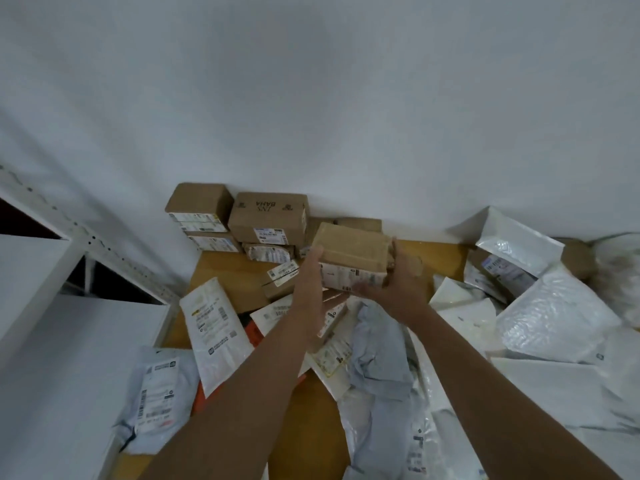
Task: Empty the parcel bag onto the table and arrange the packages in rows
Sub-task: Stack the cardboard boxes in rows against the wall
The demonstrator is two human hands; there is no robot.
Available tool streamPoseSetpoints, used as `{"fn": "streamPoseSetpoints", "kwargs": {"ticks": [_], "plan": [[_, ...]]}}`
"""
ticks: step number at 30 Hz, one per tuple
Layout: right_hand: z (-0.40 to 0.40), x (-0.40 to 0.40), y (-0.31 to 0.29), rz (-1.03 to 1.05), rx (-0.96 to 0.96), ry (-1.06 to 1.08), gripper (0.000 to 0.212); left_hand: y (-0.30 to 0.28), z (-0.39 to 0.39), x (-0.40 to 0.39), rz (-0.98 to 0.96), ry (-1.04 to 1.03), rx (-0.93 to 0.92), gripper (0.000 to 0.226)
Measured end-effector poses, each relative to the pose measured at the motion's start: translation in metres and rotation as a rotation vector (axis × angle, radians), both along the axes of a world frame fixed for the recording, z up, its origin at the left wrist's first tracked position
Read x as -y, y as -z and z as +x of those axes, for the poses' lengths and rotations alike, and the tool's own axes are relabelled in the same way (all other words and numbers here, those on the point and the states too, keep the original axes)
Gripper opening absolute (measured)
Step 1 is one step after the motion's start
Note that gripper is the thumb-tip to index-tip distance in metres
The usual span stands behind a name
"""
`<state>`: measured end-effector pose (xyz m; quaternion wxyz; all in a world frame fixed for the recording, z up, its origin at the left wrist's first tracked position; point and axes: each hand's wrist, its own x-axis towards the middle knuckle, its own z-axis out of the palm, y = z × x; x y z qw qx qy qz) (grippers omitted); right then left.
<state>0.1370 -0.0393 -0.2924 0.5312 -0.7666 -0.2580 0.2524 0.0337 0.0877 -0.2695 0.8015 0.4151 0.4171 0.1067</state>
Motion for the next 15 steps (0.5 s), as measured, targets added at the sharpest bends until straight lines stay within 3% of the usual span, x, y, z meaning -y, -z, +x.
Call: {"fn": "streamPoseSetpoints", "kwargs": {"ticks": [6,9,13,15], "plan": [[0.1,-0.045,0.012,-0.273,0.116,-0.09,0.102,0.016,0.047,-0.038,-0.033,0.006,-0.114,0.071],[0.13,-0.073,0.024,-0.296,0.218,-0.046,0.095,0.029,0.06,-0.052,0.005,-0.117,-0.252,0.052],[0.144,-0.101,0.043,-0.376,0.163,-0.12,0.104,0.046,0.061,-0.065,0.023,-0.141,-0.377,0.022],[0.145,-0.112,0.05,-0.38,0.153,-0.133,0.109,0.052,0.062,-0.07,-0.001,-0.14,-0.374,0.019]]}}
